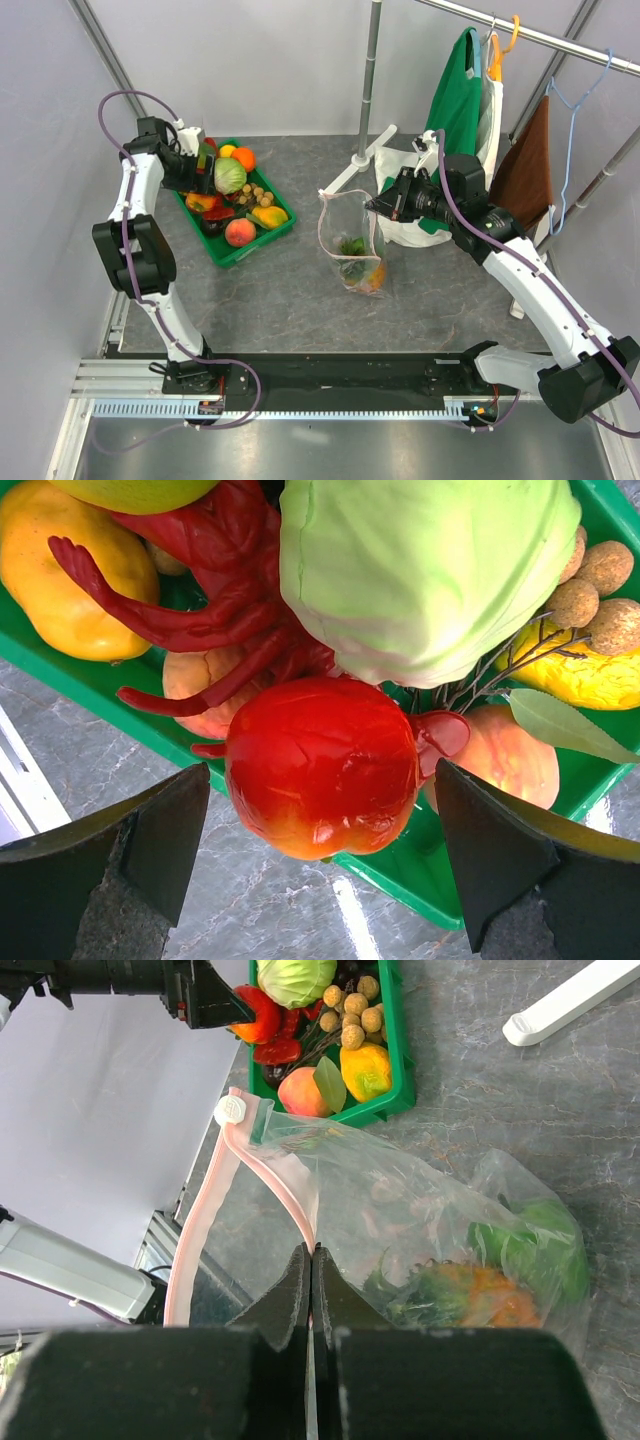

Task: Place the food in the zip-top bag and seal the zipper
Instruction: Pick up the fake fruit from the bin.

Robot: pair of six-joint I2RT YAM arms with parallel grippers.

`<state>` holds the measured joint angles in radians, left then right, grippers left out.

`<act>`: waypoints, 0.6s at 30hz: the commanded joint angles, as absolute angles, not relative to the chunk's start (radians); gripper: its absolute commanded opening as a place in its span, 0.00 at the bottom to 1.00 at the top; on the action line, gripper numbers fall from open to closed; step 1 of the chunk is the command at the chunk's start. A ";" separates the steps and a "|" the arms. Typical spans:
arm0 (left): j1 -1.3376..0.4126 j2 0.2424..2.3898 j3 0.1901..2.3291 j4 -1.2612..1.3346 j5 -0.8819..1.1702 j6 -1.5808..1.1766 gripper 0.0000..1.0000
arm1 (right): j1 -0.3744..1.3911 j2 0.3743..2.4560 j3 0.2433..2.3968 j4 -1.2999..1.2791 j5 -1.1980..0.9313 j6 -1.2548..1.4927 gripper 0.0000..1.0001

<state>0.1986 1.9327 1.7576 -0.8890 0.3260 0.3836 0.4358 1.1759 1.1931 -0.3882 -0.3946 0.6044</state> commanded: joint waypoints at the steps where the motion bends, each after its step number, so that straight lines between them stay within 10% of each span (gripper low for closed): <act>1: 0.195 1.951 1.758 -0.894 0.330 0.368 0.97 | 0.439 1.177 1.233 -0.356 -0.388 0.586 0.00; 18: 0.198 1.913 1.755 -0.928 0.359 0.345 0.75 | 0.437 1.187 1.239 -0.367 -0.383 0.577 0.00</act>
